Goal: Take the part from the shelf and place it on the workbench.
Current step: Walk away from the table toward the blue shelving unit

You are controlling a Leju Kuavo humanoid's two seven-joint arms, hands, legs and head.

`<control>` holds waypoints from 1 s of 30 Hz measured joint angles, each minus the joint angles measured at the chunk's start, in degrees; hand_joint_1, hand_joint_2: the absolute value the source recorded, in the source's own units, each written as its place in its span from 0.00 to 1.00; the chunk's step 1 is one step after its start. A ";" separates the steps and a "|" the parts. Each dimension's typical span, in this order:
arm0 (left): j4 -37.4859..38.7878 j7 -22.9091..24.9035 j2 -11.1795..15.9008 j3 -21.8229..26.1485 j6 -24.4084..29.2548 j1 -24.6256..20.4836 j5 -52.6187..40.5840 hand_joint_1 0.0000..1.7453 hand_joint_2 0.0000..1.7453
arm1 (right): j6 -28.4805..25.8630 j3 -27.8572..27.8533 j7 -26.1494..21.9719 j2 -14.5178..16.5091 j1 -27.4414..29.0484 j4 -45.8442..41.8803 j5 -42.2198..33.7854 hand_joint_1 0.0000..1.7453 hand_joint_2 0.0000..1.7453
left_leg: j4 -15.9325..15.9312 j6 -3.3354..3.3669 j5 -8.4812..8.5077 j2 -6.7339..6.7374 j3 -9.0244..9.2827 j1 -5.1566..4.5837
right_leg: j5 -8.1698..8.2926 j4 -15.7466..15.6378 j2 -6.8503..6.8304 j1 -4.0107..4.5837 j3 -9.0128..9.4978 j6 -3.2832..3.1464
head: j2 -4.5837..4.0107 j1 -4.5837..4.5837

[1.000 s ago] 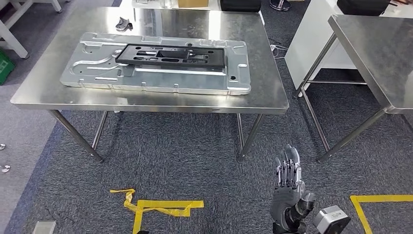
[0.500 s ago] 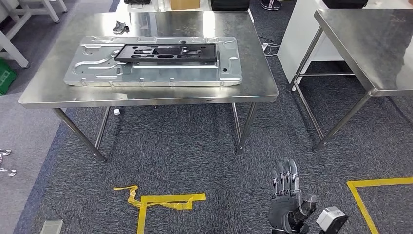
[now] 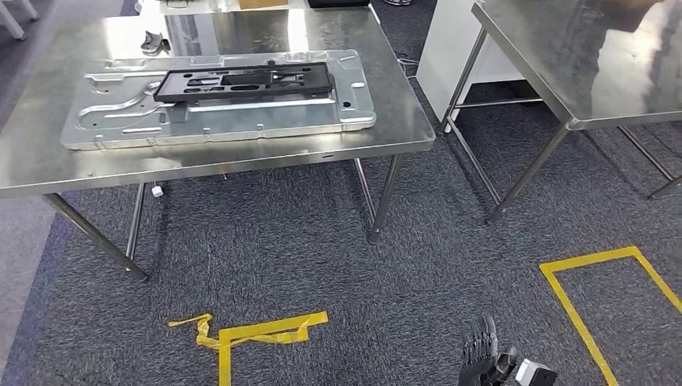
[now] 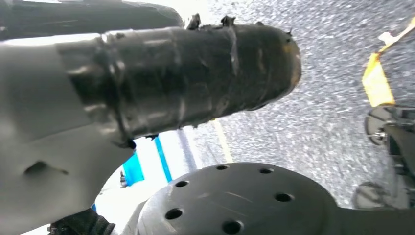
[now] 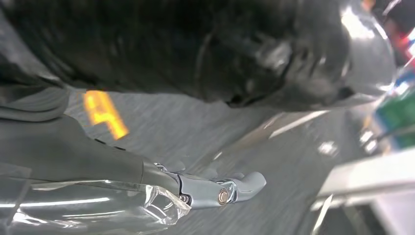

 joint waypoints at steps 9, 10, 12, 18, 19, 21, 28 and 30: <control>0.38 -0.13 -0.10 0.00 0.34 0.07 2.11 0.00 0.00 | 4.17 -5.10 -0.45 1.64 -2.92 21.31 0.90 0.00 0.00 | 2.03 -1.58 -2.30 0.66 0.20 -0.45 | 6.22 -15.52 -1.08 0.96 7.73 -2.57 | 0.00 -0.19; 0.45 0.00 0.04 0.00 0.44 0.11 2.25 0.00 0.00 | 3.96 -5.47 -0.37 2.01 -3.53 23.75 1.05 0.00 0.00 | 5.33 -1.67 -4.02 -0.82 -1.23 -0.40 | 6.48 -15.79 -0.47 0.85 7.90 -2.69 | 0.00 -0.23; 0.61 0.21 0.29 0.00 0.53 0.30 2.61 0.00 0.00 | 3.20 -6.12 0.38 2.70 -4.94 29.07 1.24 0.00 0.00 | 12.84 -1.78 -6.95 -2.16 -5.04 -0.41 | 6.62 -15.81 1.05 0.88 7.91 -2.88 | 0.00 -0.27; 0.97 0.28 0.83 -0.02 0.54 0.50 3.44 0.00 0.00 | 0.30 -6.96 5.86 4.60 -7.68 41.33 1.38 0.00 0.00 | 1.65 -1.25 1.12 -6.39 -1.32 -0.14 | 5.58 -13.75 5.76 0.87 7.30 -2.10 | 0.00 -0.23; 1.01 0.31 0.89 -0.03 0.54 0.43 3.58 0.00 0.00 | -0.73 -7.03 7.59 4.84 -8.13 42.86 1.69 0.00 0.00 | 0.21 -0.96 1.34 -7.23 -0.76 -0.14 | 5.42 -13.36 6.42 0.78 6.91 -1.76 | 0.00 -0.21; 1.03 0.57 0.89 -0.12 0.62 0.28 3.88 0.00 0.00 | -2.97 -7.13 12.15 5.32 -8.66 45.63 2.78 0.00 0.00 | -0.11 -0.32 1.16 -6.60 -0.70 -0.26 | 5.44 -13.20 7.67 0.52 6.35 -1.05 | 0.00 -0.19; 2.44 14.33 0.72 -0.75 1.95 0.27 5.88 0.00 0.00 | -4.40 -6.63 31.10 7.20 -9.62 52.02 3.37 0.00 0.00 | -0.93 0.80 1.38 -1.26 -0.46 0.04 | -1.89 3.48 0.52 -0.11 -2.58 1.18 | 0.00 0.22; 2.89 18.07 0.89 -0.81 1.79 0.18 6.83 0.00 0.00 | -4.36 -6.59 33.53 7.68 -9.55 53.16 2.85 0.00 0.00 | -0.93 0.62 1.21 0.13 -0.32 0.04 | 0.20 1.43 -0.01 -0.35 -1.73 1.20 | 0.00 0.24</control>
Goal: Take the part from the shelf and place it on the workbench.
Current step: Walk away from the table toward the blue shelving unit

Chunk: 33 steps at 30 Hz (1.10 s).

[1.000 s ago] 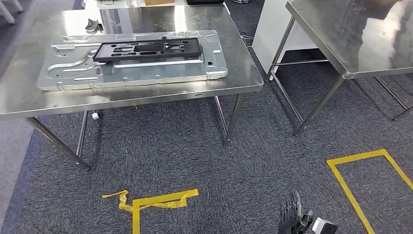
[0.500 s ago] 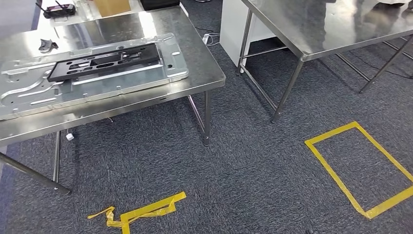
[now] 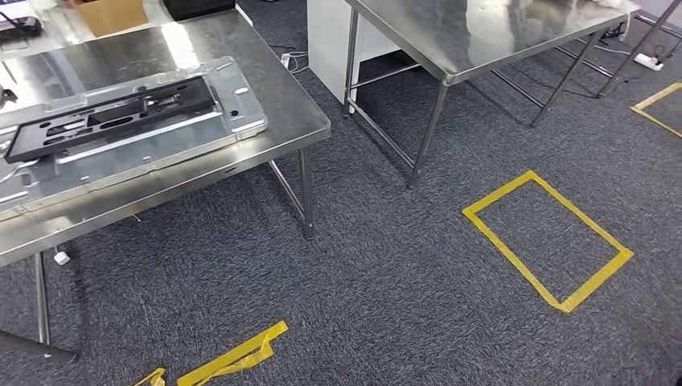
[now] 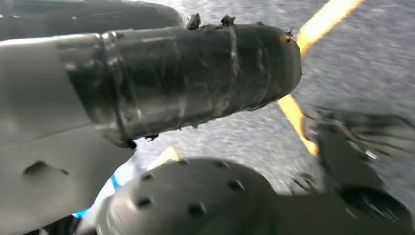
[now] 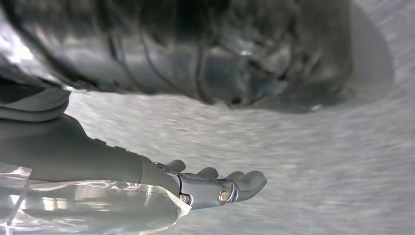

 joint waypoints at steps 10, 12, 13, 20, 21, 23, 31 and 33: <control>1.27 8.05 2.45 -0.60 1.84 -0.72 0.21 0.00 0.00 | 2.44 0.48 1.15 1.12 -0.90 2.96 0.31 0.00 0.00 | 3.99 -2.73 -4.05 -0.48 0.15 -0.04 | 6.71 -16.58 -0.75 0.40 8.79 -3.55 | 0.00 -0.33; 1.39 7.41 3.18 -0.97 1.80 -0.53 -0.65 0.00 0.00 | 2.91 0.75 1.42 1.38 -1.06 3.35 0.87 0.00 0.00 | 12.04 -2.66 -7.79 -2.37 -3.89 -0.07 | 6.72 -16.59 0.67 0.65 8.81 -3.99 | 0.00 -0.44; 1.41 7.01 3.44 -1.20 1.77 -0.37 -1.03 0.00 0.00 | 3.16 0.97 1.62 1.53 -1.10 3.51 1.08 0.00 0.00 | 15.00 -2.63 -8.53 -2.58 -5.54 -0.09 | 6.66 -16.49 1.53 0.79 8.81 -4.10 | 0.00 -0.43; 1.64 6.39 4.47 -2.76 1.79 -0.42 -2.65 0.00 0.00 | 3.92 2.01 2.75 2.65 -1.14 4.27 1.48 0.00 0.00 | 0.31 -1.11 0.62 -7.05 -0.34 -0.36 | 5.51 -14.75 7.15 0.90 8.33 -3.24 | 0.00 -0.40; 1.67 6.40 4.48 -3.04 1.75 -0.50 -2.96 0.00 0.00 | 4.15 2.17 3.34 2.75 -1.13 4.38 1.49 0.00 0.00 | 0.11 -0.96 0.55 -6.48 -0.20 -0.49 | 5.45 -14.74 7.78 0.82 8.17 -2.84 | 0.00 -0.42; 1.68 6.40 4.33 -3.61 1.64 -0.70 -3.52 0.00 0.00 | 4.38 2.55 4.70 2.92 -1.06 4.59 1.50 0.00 0.00 | -0.48 -0.40 0.75 -5.11 0.19 -0.37 | 5.12 -14.36 7.30 0.75 7.93 -2.16 | 0.00 -0.39; 1.80 5.75 3.96 -5.04 1.09 -0.62 -3.99 0.00 0.00 | 4.50 3.45 7.41 3.37 -1.24 5.05 1.79 0.00 0.00 | -1.18 -0.17 -0.07 0.68 1.60 0.08 | 1.80 -1.58 -0.30 -0.34 0.10 -0.03 | 0.00 0.11; 1.84 5.23 3.94 -5.20 1.11 -0.67 -3.99 0.00 0.00 | 4.91 3.81 7.43 3.41 -1.29 5.16 2.17 0.00 0.00 | -1.12 -0.83 -0.70 1.78 2.34 0.03 | 5.63 -9.94 -2.81 -0.40 4.35 -0.14 | 0.00 0.17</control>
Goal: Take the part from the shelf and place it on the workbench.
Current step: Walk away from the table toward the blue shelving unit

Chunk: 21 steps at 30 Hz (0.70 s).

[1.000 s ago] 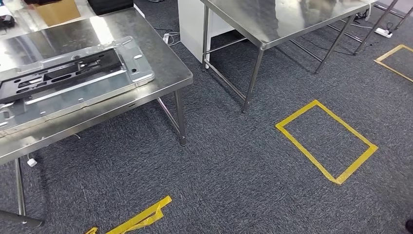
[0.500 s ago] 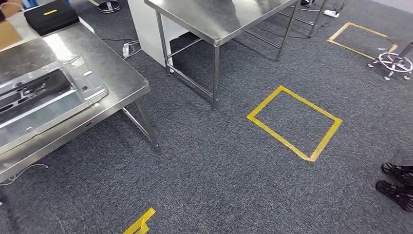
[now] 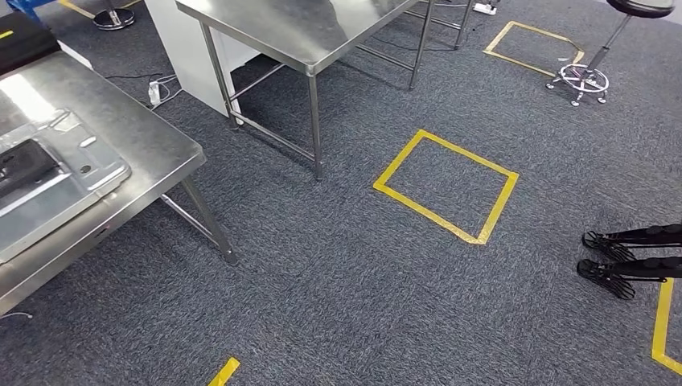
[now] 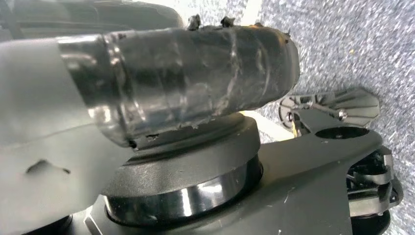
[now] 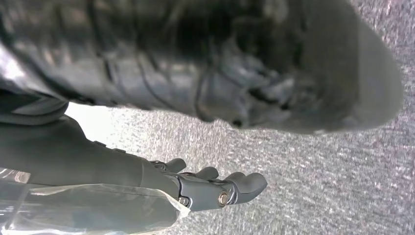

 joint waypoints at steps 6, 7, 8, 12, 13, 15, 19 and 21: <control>0.08 -0.53 0.19 -0.56 0.03 -0.38 0.00 0.00 0.00 | 0.46 0.90 -0.27 0.07 -0.17 0.22 0.23 0.00 0.00 | 0.51 -2.23 -2.37 0.93 1.86 0.02 | 1.17 -5.06 1.07 0.24 2.78 -2.47 | 0.00 -0.45; 0.08 -0.52 0.27 -0.64 0.02 -0.42 0.00 0.00 0.00 | 0.46 0.92 -0.27 0.07 -0.20 0.26 0.23 0.00 0.00 | 2.87 -2.30 -3.86 -0.61 0.96 0.07 | 1.30 -5.33 1.74 0.22 3.08 -2.86 | 0.00 -0.58; 0.09 -0.48 0.38 -0.71 0.02 -0.37 0.00 0.00 0.00 | 0.46 0.93 -0.27 0.09 -0.21 0.27 0.23 0.00 0.00 | 6.59 -2.20 -5.77 -2.41 -0.78 0.09 | 1.33 -5.46 2.42 0.28 3.23 -3.17 | 0.00 -0.71; 0.14 -0.53 0.69 -1.05 -0.02 0.07 0.05 0.00 0.00 | 0.51 1.10 -0.36 0.15 -0.24 0.34 0.37 0.00 0.00 | 16.75 -1.33 -7.75 -4.47 -7.31 -0.33 | 1.04 -5.41 5.87 1.06 3.57 -3.81 | 0.00 -0.74; 0.14 -0.63 0.70 -1.09 -0.05 0.10 0.07 0.00 0.00 | 0.54 1.19 -0.45 0.15 -0.24 0.35 0.42 0.00 0.00 | 14.32 -0.99 -5.52 -4.77 -6.77 -0.46 | 0.95 -5.37 6.78 1.20 3.75 -3.84 | 0.00 -0.74; 0.19 -0.86 0.75 -1.12 -0.11 0.04 0.07 0.00 0.00 | 0.58 1.48 -0.72 0.17 -0.28 0.38 0.50 0.00 0.00 | 6.52 -0.19 -0.65 -6.69 -4.10 -0.64 | 0.70 -5.19 8.37 1.45 4.02 -3.70 | 0.00 -0.72; 0.32 -1.05 0.82 -1.32 -0.36 -0.16 0.08 0.00 0.00 | 1.17 2.27 -1.16 0.16 -0.25 0.49 1.36 0.00 0.00 | 0.89 0.48 1.55 -7.89 -2.11 -0.92 | 0.44 -5.00 11.03 1.25 3.52 -2.56 | 0.00 -0.69; 0.32 -1.10 0.55 -1.40 -0.47 -0.32 0.11 0.00 0.00 | 1.32 2.46 -1.30 0.04 -0.16 0.59 1.58 0.00 0.00 | 0.36 1.02 1.78 -6.53 -1.76 -0.87 | -0.25 -4.02 10.05 1.24 3.08 -1.93 | 0.00 -0.63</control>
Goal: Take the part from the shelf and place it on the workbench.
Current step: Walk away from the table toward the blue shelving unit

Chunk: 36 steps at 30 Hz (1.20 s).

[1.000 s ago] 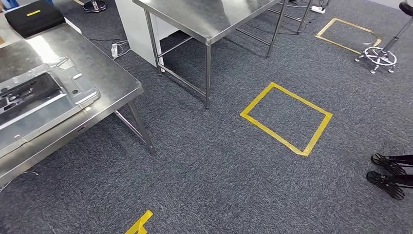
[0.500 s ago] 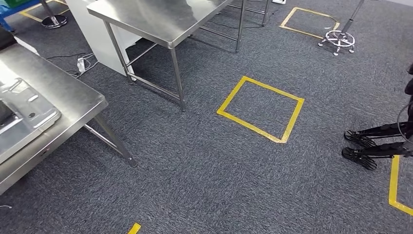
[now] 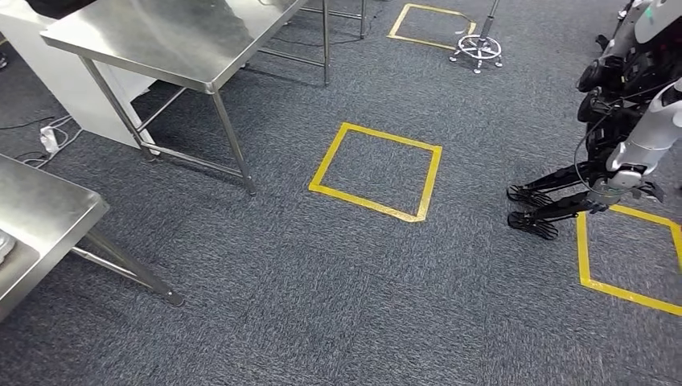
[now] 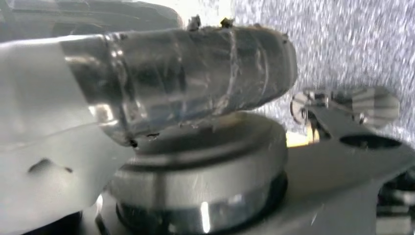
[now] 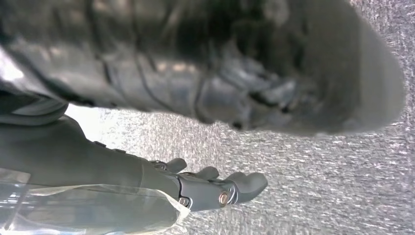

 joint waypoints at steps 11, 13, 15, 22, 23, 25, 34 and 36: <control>0.09 -0.37 -1.07 -0.07 -0.20 0.30 0.26 0.00 0.00 | 0.11 1.25 -0.53 -0.23 -0.32 0.11 0.31 0.00 0.00 | -0.31 -0.40 -1.59 7.35 1.84 -0.41 | 0.95 0.38 -11.93 -0.54 -0.70 0.73 | 0.00 0.17; 0.09 -0.42 -1.11 -0.07 -0.19 0.27 0.28 0.00 0.00 | 0.18 1.28 -0.58 -0.27 -0.37 0.13 0.35 0.00 0.00 | -0.40 -1.10 -2.07 8.57 2.36 -0.52 | 1.03 -0.59 -11.39 -0.39 -0.40 0.01 | 0.00 0.04; 0.09 -0.59 -1.11 -0.08 -0.23 0.11 0.31 0.00 0.00 | 0.18 1.31 -0.64 -0.36 -0.31 0.16 0.36 0.00 0.00 | 0.06 -1.81 -2.91 8.26 2.67 -0.29 | 1.22 -1.03 -9.90 -0.53 -0.17 -0.66 | 0.00 -0.07; 0.10 -0.72 -1.03 -0.18 -0.37 0.69 0.34 0.00 0.00 | 0.19 1.38 -0.96 -0.46 -0.36 0.26 0.34 0.00 0.00 | 17.11 -2.03 -9.22 1.93 -6.13 0.05 | 1.42 -1.43 -4.21 -0.52 0.37 -1.66 | 0.00 -0.41; 0.11 -0.72 -1.03 -0.29 -0.37 0.72 0.34 0.00 0.00 | 0.19 1.52 -0.96 -0.49 -0.34 0.27 0.32 0.00 0.00 | 14.10 -1.92 -6.90 1.54 -5.08 0.07 | 1.36 -1.31 -3.29 -0.54 0.42 -1.57 | 0.00 -0.42; 0.16 -0.72 -1.01 -0.67 -0.34 0.54 0.34 0.00 0.00 | 0.15 1.95 -0.96 -0.55 -0.34 0.32 0.20 0.00 0.00 | 6.08 -1.67 -2.59 -0.84 -2.00 0.24 | 1.06 -0.69 -1.72 -0.50 0.22 -1.16 | 0.00 -0.41; 0.24 -0.66 -1.36 -1.09 -0.22 0.23 0.39 0.00 0.00 | -0.03 2.67 -1.13 -0.98 -0.28 0.55 -0.29 0.00 0.00 | 1.37 0.60 -1.06 2.13 -0.23 -0.11 | -5.80 12.60 -6.01 -0.46 -6.65 1.17 | 0.00 -0.02; 0.27 -0.48 -1.51 -1.15 -0.36 0.44 0.38 0.00 0.00 | -0.02 2.70 -1.19 -0.94 -0.27 0.55 -0.30 0.00 0.00 | 1.38 0.81 -1.25 3.73 -0.18 -0.37 | -7.25 17.63 -6.61 -0.47 -9.22 1.24 | 0.00 -0.03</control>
